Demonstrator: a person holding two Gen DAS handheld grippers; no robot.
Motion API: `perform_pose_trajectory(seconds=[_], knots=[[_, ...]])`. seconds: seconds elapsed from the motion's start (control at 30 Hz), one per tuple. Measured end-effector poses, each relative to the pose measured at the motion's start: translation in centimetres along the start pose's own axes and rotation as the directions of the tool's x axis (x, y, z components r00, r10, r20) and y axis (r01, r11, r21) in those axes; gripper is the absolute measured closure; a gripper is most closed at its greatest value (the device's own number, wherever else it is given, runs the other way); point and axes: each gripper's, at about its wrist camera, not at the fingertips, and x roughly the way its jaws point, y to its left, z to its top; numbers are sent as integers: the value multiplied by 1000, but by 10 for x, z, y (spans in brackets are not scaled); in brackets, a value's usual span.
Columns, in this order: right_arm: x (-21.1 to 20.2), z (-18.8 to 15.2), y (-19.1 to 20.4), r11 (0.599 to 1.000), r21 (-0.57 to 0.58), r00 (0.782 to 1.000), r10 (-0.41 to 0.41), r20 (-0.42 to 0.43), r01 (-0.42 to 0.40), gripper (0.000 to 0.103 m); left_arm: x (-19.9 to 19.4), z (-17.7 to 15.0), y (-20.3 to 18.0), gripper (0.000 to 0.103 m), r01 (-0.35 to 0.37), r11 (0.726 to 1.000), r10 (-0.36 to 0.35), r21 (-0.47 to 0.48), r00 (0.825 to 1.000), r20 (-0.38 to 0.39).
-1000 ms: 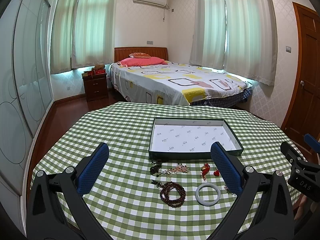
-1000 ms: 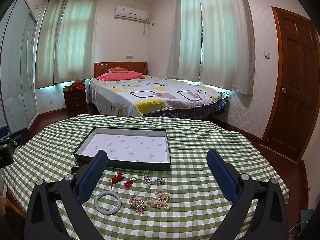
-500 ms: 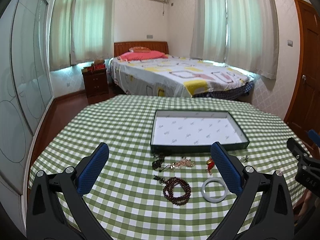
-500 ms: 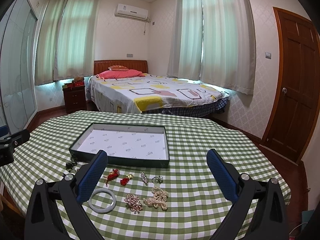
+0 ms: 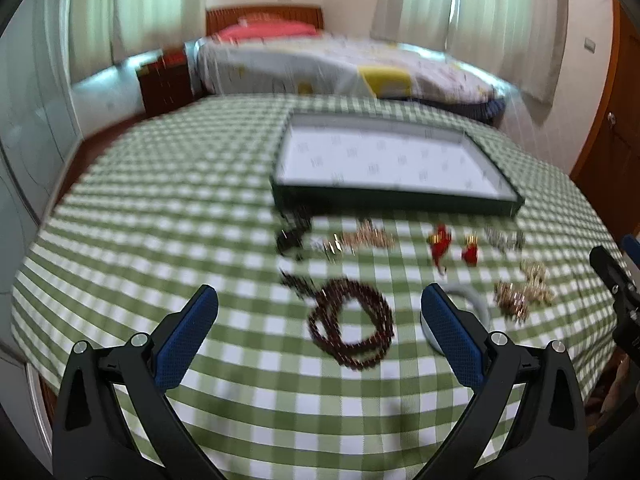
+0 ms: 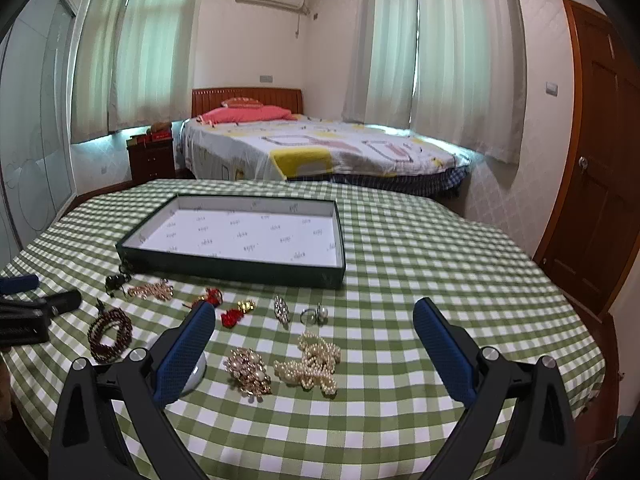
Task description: Organize jewelry
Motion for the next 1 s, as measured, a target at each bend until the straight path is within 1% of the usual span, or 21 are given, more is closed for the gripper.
perform_pose_trajectory(seconds=[0.13, 0.33, 0.6, 0.7, 0.87, 0.9, 0.97, 1.0], knots=[[10, -5, -3, 1000, 12, 1000, 6, -30, -6, 6, 25, -5, -1, 4, 16, 1000, -16, -6, 997, -78], [28, -15, -5, 999, 26, 995, 24, -98, -22, 6, 46, -7, -1, 4, 4, 1000, -5, -12, 992, -129], [43, -21, 0, 998, 29, 986, 63, -157, -59, 6, 70, -9, -4, 4, -2, 1000, 3, 6, 985, -170], [46, -23, 2, 997, 23, 983, 73, -169, -70, 6, 73, -8, -5, 4, -32, 999, 38, 39, 987, -155], [46, -24, 5, 995, 23, 978, 105, -180, -102, 6, 72, -8, -4, 4, -30, 999, 36, 42, 989, -145], [45, -24, 7, 994, 18, 978, 111, -179, -109, 6, 71, -9, -2, 6, -29, 999, 35, 40, 990, -140], [45, -23, 8, 993, 9, 977, 117, -178, -117, 6, 68, -9, 1, 15, -37, 999, 41, 32, 991, -127], [45, -23, 8, 993, 9, 977, 116, -179, -117, 6, 66, -9, 2, 23, -42, 999, 45, 27, 992, -120]])
